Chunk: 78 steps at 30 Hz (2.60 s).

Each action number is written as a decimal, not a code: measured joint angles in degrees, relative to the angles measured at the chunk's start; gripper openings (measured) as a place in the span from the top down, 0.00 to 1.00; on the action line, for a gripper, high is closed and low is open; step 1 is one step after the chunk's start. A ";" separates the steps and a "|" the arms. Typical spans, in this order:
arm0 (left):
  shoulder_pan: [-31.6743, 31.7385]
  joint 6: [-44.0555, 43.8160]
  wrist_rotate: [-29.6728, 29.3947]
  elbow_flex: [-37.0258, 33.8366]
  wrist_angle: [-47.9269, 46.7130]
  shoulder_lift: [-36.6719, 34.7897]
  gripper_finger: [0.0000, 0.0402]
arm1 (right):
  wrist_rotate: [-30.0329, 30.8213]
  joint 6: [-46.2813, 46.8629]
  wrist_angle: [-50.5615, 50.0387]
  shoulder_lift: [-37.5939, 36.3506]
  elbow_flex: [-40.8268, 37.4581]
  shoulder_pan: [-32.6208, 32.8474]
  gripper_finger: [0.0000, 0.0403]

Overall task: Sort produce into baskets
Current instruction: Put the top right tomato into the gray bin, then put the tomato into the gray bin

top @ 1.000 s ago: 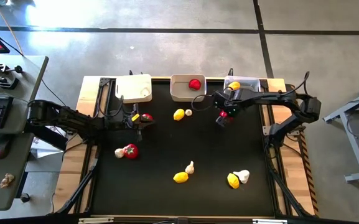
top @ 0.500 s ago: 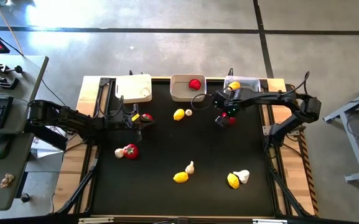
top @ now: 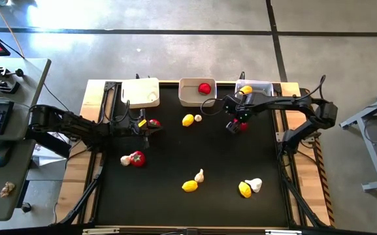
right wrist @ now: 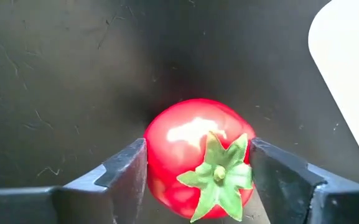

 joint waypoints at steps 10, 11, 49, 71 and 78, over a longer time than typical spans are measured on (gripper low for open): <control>0.00 0.01 0.00 0.00 0.07 0.00 1.00 | -0.94 0.15 -0.72 -3.88 -0.09 0.11 0.41; 0.00 0.01 0.00 0.00 0.13 0.00 1.00 | -0.92 0.22 -0.72 -4.51 -0.09 0.11 0.41; -0.01 0.04 0.09 0.00 0.11 -0.01 1.00 | 4.27 4.07 -4.10 -3.79 -0.07 9.40 0.13; -0.02 0.04 0.15 0.00 0.38 0.00 1.00 | 0.30 2.69 -5.42 2.94 4.42 8.62 0.34; 0.00 0.04 0.15 0.00 0.77 -0.01 1.00 | 4.25 -2.17 2.66 5.30 16.01 7.72 0.34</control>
